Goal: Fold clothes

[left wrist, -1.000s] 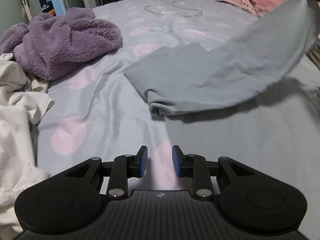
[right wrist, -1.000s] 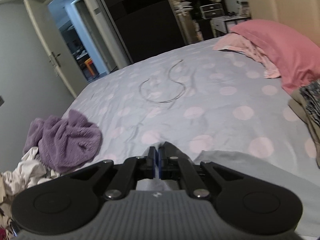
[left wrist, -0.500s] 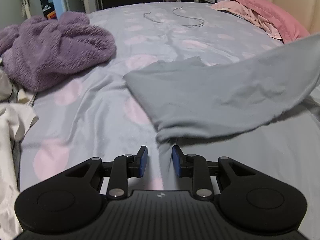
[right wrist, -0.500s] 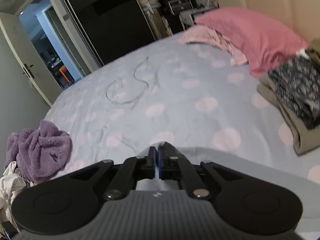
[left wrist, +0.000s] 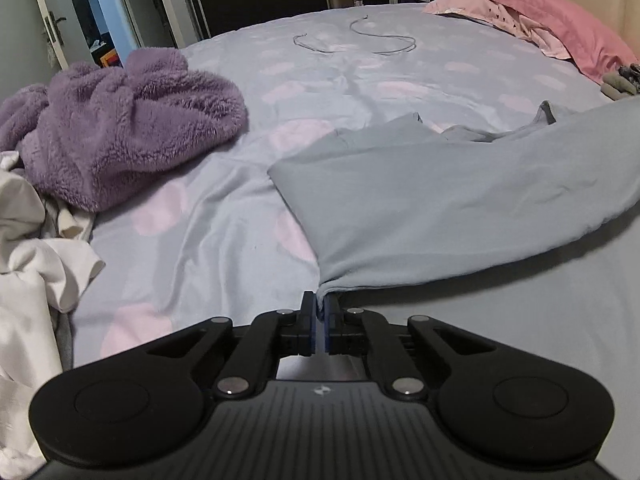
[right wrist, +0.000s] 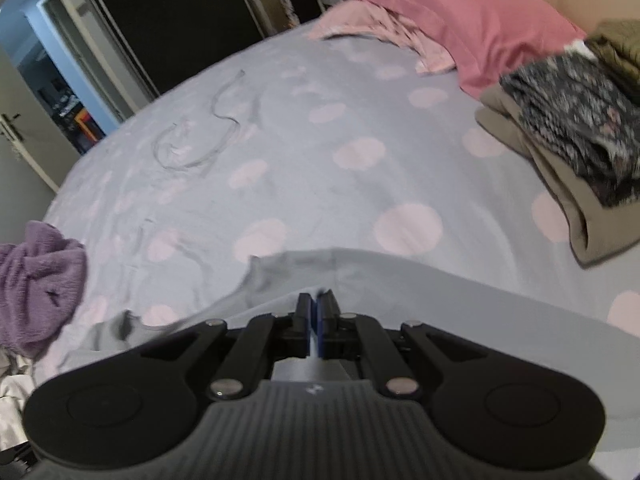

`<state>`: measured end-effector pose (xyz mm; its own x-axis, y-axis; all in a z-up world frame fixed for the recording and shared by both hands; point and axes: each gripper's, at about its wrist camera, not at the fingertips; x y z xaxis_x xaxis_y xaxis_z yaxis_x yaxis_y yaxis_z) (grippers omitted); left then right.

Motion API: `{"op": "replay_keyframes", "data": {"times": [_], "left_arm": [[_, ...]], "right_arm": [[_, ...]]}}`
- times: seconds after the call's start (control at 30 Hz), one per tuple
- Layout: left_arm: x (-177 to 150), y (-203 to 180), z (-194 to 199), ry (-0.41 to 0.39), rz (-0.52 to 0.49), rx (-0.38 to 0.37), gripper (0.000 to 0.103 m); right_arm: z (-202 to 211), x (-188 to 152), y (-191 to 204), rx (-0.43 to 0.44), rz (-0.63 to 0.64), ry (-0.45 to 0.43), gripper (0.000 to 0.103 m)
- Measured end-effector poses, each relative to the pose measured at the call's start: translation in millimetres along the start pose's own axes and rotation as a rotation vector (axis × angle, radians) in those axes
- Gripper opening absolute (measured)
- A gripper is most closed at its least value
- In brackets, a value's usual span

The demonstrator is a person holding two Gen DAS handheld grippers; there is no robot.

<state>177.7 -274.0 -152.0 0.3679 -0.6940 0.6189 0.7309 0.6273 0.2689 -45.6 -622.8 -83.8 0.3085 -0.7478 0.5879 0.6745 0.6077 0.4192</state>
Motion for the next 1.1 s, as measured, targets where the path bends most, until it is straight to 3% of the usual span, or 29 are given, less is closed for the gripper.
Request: {"op": "replay_keyframes", "data": {"times": [0.17,0.23,0.3,0.37,0.53,0.83,0.87,0.93,0.97,1.07,1.1], "left_arm": [[2.8,-2.7,-0.6,0.025,-0.031,-0.031,0.004],[5.3,5.3,3.5,0.048,-0.029,-0.092,0.015],[8.0,15.6,9.4,0.051,-0.011,-0.153,0.034],[12.8,25.4,15.8,0.043,0.006,-0.172,0.038],[39.3,43.4,4.7,0.045,0.106,-0.172,0.039],[84.0,59.5,-66.6,0.051,0.265,-0.12,0.039],[85.9,61.6,-74.2,0.055,0.288,-0.118,0.039],[87.6,66.8,-87.0,0.066,0.334,-0.127,0.027],[87.6,68.6,-91.2,0.064,0.351,-0.14,0.016],[86.4,70.9,-94.8,0.032,0.383,-0.168,0.0],[86.1,70.1,-92.1,0.015,0.378,-0.165,0.0]], "right_arm": [[-26.6,-8.2,-18.9,-0.039,-0.035,0.046,0.003],[-33.0,-11.1,-23.6,-0.056,-0.036,0.063,0.003],[-35.0,-12.5,-25.3,-0.056,-0.03,0.069,0.003],[-35.0,-12.8,-24.6,-0.051,-0.022,0.071,0.003],[-36.8,-12.3,-22.0,-0.048,-0.014,0.073,0.004],[-38.5,-12.3,-19.3,-0.043,0.012,0.088,0.004],[-38.8,-11.7,-19.2,-0.04,0.017,0.088,0.004],[-41.0,-11.7,-21.0,-0.041,0.023,0.095,0.004],[-42.1,-11.6,-21.9,-0.041,0.025,0.098,0.004],[-45.1,-12.0,-26.7,-0.046,0.026,0.108,0.005],[-45.8,-12.0,-28.1,-0.047,0.026,0.11,0.005]]}}
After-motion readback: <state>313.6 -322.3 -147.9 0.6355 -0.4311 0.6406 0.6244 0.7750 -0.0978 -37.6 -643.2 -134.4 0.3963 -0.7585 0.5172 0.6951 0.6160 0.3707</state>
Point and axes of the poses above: each gripper's, at about its wrist camera, not at the fingertips, and z roughly against the way its jaws point, y to its left, x to its top, and after that the axes turned 8 degrees about x, right-handed
